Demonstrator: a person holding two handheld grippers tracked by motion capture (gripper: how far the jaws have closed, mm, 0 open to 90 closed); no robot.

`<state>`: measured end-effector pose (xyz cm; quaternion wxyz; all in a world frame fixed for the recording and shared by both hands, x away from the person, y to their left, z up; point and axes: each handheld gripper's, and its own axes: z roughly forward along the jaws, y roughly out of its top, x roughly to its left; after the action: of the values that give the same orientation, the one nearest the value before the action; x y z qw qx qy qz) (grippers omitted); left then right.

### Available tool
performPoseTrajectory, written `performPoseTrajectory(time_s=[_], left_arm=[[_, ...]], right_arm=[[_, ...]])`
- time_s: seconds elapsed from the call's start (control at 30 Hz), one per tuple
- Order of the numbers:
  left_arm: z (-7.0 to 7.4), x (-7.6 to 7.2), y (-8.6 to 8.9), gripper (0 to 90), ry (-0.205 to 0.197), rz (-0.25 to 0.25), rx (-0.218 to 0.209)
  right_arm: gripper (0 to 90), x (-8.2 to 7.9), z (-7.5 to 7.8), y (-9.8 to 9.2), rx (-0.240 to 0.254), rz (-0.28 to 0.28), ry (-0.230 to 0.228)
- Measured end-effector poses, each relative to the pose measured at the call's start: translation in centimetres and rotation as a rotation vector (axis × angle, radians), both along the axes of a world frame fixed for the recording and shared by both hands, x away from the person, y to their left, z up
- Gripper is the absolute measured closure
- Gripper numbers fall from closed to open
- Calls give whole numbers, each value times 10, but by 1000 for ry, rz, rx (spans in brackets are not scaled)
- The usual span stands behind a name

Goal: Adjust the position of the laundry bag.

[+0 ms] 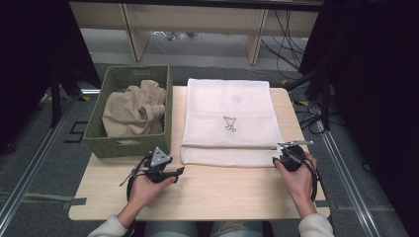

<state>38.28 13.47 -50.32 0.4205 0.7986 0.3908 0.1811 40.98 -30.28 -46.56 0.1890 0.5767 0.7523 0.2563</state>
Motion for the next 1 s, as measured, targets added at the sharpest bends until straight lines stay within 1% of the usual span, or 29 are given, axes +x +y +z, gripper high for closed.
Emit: performPoseTrajectory(time_s=[0.03, 0.07, 0.1, 0.13, 0.17, 0.2, 0.23, 0.27, 0.3, 0.33, 0.37, 0.4, 0.43, 0.47, 0.5, 0.53, 0.57, 0.6, 0.63, 0.67, 0.7, 0.73, 0.77, 0.8, 0.83, 0.87, 0.93, 0.97, 1.0], left_arm=[[0, 0, -1, 385, 4, 6, -16], [0, 1, -1, 385, 3, -1, -23], [0, 1, -1, 385, 8, -7, -16], [0, 2, -1, 384, 19, -14, -9], [-1, 2, -3, 384, 24, -4, -31], [-1, 2, -3, 385, 24, -4, -31], [-2, 3, -3, 386, 26, -7, -38], [-1, 3, -3, 388, 33, -8, -38], [-1, 4, -3, 389, 31, -9, -27], [0, 5, -4, 391, 31, -13, -31], [1, 6, -5, 392, 40, -8, -32], [2, 8, -4, 392, 34, -16, -6], [2, 8, -4, 392, 34, -16, -6], [2, 10, -7, 392, 50, -21, -10], [3, 11, -8, 391, 65, -28, -10], [3, 13, -10, 389, 61, -31, 0], [3, 15, -11, 388, 75, -43, 18], [3, 17, -13, 387, 78, -43, 25], [4, 19, -14, 385, 87, -48, 26], [4, 22, -15, 383, 96, -60, 35], [4, 22, -15, 381, 96, -60, 35], [3, 25, -18, 380, 111, -51, 22], [4, 28, -18, 379, 119, -73, 54], [3, 30, -21, 377, 116, -62, 58], [3, 33, -22, 376, 118, -68, 69], [3, 34, -23, 375, 120, -65, 71], [1, 38, -26, 371, 124, -68, 86], [0, 39, -29, 370, 133, -59, 77], [-1, 40, -30, 370, 132, -59, 84]], right_arm=[[661, 0, 0, 0, 13, -9, -12], [660, 1, -1, 0, 15, -13, -21], [661, 1, 1, 0, 2, -13, -5], [661, 1, 1, 0, 4, -11, -7], [661, 1, 1, 0, 6, -13, -2], [661, 2, 0, 1, 12, -15, -8], [661, 2, -1, 1, 7, -18, -17], [662, 2, 0, 0, 5, -6, -11], [663, 2, 0, -1, -9, 7, -6], [664, 3, 0, -1, -6, 3, 0], [665, 4, 0, -1, -2, 8, 2], [664, 4, 2, -1, -4, 2, 15], [667, 5, 3, 0, 12, -21, 16], [669, 6, 5, -2, 14, -15, 28], [670, 7, 7, -3, 9, -30, 37], [666, 8, 9, -5, 21, -30, 58], [663, 10, 11, -8, 33, -35, 74], [660, 11, 14, -9, 39, -75, 105], [655, 14, 15, -13, 32, -80, 96], [648, 16, 16, -17, 28, -77, 105], [648, 16, 16, -17, 28, -77, 105], [628, 21, 16, -22, 31, -80, 134], [621, 24, 15, -25, 27, -77, 152], [617, 26, 14, -26, 19, -87, 181], [613, 29, 13, -29, 31, -83, 204], [611, 30, 12, -28, 31, -130, 234], [609, 35, 8, -31, 35, -122, 263], [606, 37, 7, -33, 28, -121, 263], [601, 39, 5, -33, 37, -126, 267]])
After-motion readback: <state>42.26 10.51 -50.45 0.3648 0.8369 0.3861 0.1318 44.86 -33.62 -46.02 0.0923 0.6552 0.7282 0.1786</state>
